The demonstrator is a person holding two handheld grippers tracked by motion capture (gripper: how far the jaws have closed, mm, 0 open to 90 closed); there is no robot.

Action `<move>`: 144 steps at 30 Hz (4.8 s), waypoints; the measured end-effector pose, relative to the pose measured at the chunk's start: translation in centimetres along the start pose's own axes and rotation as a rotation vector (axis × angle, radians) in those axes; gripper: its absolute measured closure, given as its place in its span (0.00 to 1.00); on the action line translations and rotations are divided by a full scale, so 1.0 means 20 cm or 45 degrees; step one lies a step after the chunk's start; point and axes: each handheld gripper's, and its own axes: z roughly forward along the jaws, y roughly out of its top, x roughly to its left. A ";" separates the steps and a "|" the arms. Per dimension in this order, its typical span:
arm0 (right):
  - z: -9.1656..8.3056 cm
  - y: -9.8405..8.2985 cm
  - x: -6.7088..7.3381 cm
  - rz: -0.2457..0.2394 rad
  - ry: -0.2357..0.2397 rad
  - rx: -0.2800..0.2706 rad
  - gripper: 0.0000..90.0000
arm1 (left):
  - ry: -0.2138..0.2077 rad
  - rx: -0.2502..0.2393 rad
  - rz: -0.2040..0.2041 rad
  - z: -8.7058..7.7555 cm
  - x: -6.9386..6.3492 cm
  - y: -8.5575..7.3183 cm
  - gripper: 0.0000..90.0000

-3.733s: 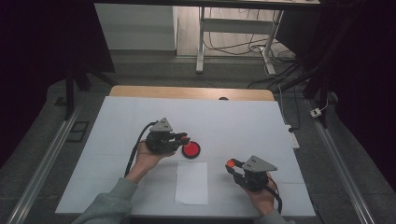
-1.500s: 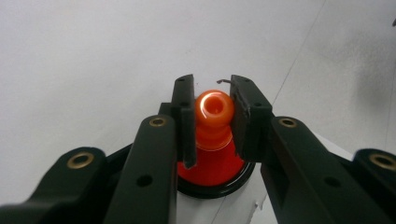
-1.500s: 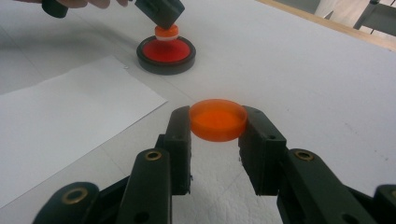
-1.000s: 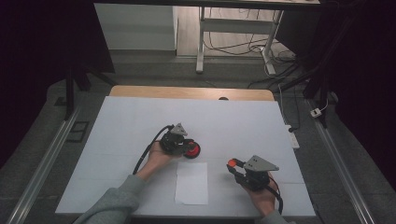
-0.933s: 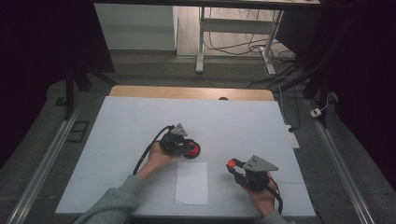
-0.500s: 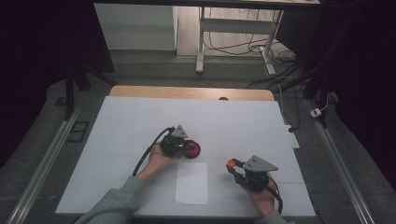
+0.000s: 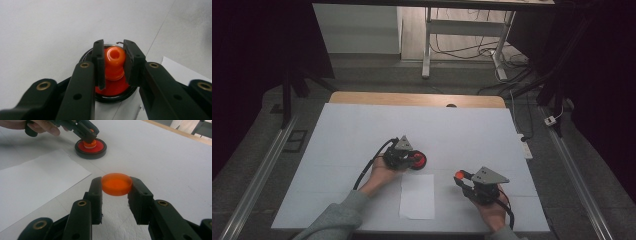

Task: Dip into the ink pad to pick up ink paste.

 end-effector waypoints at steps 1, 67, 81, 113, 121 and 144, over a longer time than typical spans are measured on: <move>0.00 0.00 0.00 0.000 -0.001 -0.002 0.72 | 0.000 -0.002 -0.001 0.00 0.00 0.00 0.81; 0.00 0.00 0.00 -0.004 -0.001 -0.002 0.72 | 0.008 0.006 -0.044 -0.01 0.02 0.02 0.81; 0.00 0.00 0.00 -0.006 0.004 0.005 0.72 | 0.022 -0.005 -0.038 0.00 0.01 0.00 0.81; 0.00 0.00 0.00 -0.002 0.002 0.002 0.72 | 0.060 -0.021 -0.006 0.00 -0.02 -0.01 0.81; 0.00 0.00 0.00 -0.005 -0.004 0.001 0.72 | 0.068 -0.017 -0.007 0.00 -0.02 -0.01 0.81; -0.02 0.00 -0.01 -0.001 -0.009 -0.010 0.72 | -0.002 -0.141 -0.088 -0.10 -0.02 0.03 0.81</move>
